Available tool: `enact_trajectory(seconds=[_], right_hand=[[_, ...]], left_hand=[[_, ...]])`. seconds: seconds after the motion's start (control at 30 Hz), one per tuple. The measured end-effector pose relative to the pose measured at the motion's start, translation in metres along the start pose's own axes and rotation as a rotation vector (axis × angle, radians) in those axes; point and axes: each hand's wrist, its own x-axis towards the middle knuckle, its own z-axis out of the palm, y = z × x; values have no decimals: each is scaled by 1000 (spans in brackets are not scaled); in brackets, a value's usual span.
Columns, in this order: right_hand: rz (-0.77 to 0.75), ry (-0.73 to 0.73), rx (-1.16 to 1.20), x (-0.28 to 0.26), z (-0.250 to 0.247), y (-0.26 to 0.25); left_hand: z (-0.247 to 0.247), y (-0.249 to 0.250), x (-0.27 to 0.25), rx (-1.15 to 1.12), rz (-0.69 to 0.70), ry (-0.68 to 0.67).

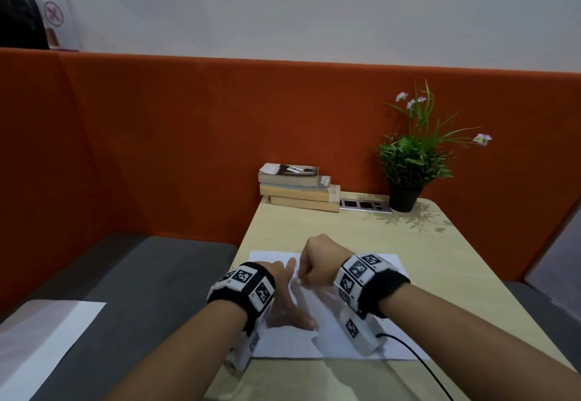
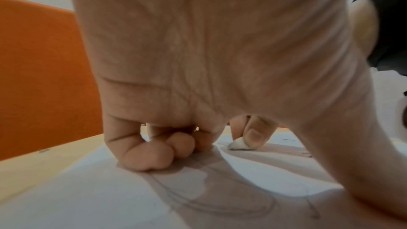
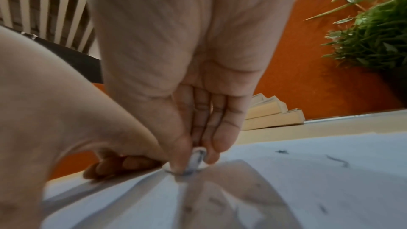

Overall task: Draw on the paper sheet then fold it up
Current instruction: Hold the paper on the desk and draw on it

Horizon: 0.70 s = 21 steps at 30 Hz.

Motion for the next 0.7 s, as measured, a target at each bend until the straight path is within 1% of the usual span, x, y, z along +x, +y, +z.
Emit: enact_trajectory(seconds=[0.07,0.23,0.3,0.37,0.43,0.5,0.57,0.63,0.7], right_hand=[[-15,-10,14,-8,4,1],[-92,-158,84,-39,9,9],[-102,-171,80,-40,7,8],[-91,-144,60,-31,5,6],[-57,-79,24,-17,2,3],[-19,-8,1,-2,-1,2],[-6,28,-20,7,-1,0],[-12,28,-43,8,3,0],[-24,-12,-39,-3,6,2]], left_hand=[[2,1,-1,7,-14,-4],[9,1,-1,3,-45,29],[9,2,-2,-11,-50,23],[6,2,-3,-25,-45,4],[2,2,-3,-34,-31,-14],[1,2,-5,-36,-9,-3],[1,3,-7,-20,-2,15],[0,5,-9,-8,-6,11],[1,5,-7,18,-22,3]])
